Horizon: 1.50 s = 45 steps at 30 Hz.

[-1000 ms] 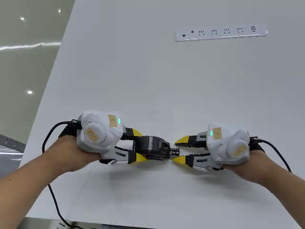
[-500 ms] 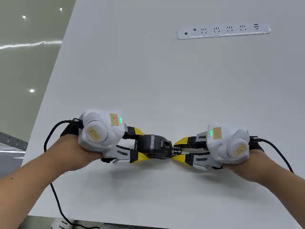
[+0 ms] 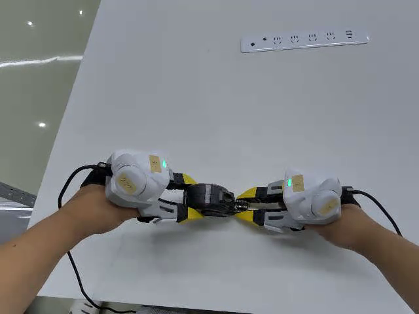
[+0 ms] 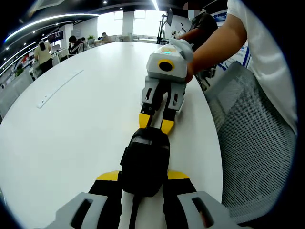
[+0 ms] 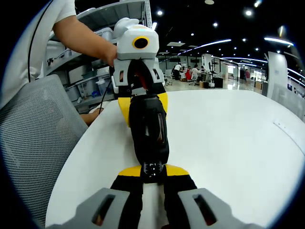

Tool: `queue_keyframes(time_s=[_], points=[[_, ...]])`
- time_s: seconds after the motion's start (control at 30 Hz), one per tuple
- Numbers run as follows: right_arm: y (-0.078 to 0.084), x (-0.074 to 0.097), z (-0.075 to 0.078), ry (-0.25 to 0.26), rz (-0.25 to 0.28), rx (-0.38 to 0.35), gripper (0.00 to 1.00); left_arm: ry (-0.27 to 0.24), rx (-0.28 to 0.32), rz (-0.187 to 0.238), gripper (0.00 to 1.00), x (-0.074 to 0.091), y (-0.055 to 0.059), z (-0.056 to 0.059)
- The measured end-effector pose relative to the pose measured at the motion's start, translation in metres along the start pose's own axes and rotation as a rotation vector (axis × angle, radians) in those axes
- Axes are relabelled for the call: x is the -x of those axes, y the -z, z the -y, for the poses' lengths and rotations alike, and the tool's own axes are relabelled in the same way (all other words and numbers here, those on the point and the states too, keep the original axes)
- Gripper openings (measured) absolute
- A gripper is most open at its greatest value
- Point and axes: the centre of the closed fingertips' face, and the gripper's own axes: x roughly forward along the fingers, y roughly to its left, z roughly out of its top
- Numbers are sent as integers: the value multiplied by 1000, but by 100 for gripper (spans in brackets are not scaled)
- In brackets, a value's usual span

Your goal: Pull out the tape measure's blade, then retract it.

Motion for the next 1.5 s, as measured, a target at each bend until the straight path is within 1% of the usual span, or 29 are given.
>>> queue_keyframes(time_s=[0.1,0.47,0.6,0.67,0.8,1.13,1.5], points=[[0,0,0,-3,7,30,14,-1,-1,-3,30,0,0,0],[-1,2,0,-2,10,36,13,-3,-22,-14,30,0,1,0],[0,5,1,5,13,46,13,0,-16,-10,29,0,1,0],[1,5,1,2,9,48,13,-1,-29,-15,29,0,1,0],[2,7,0,-2,-1,54,13,-3,-37,-21,29,0,2,0],[7,16,0,-3,-21,53,13,5,-44,-15,29,0,1,2],[17,36,2,3,-36,36,13,9,-45,-13,29,-1,0,1]])
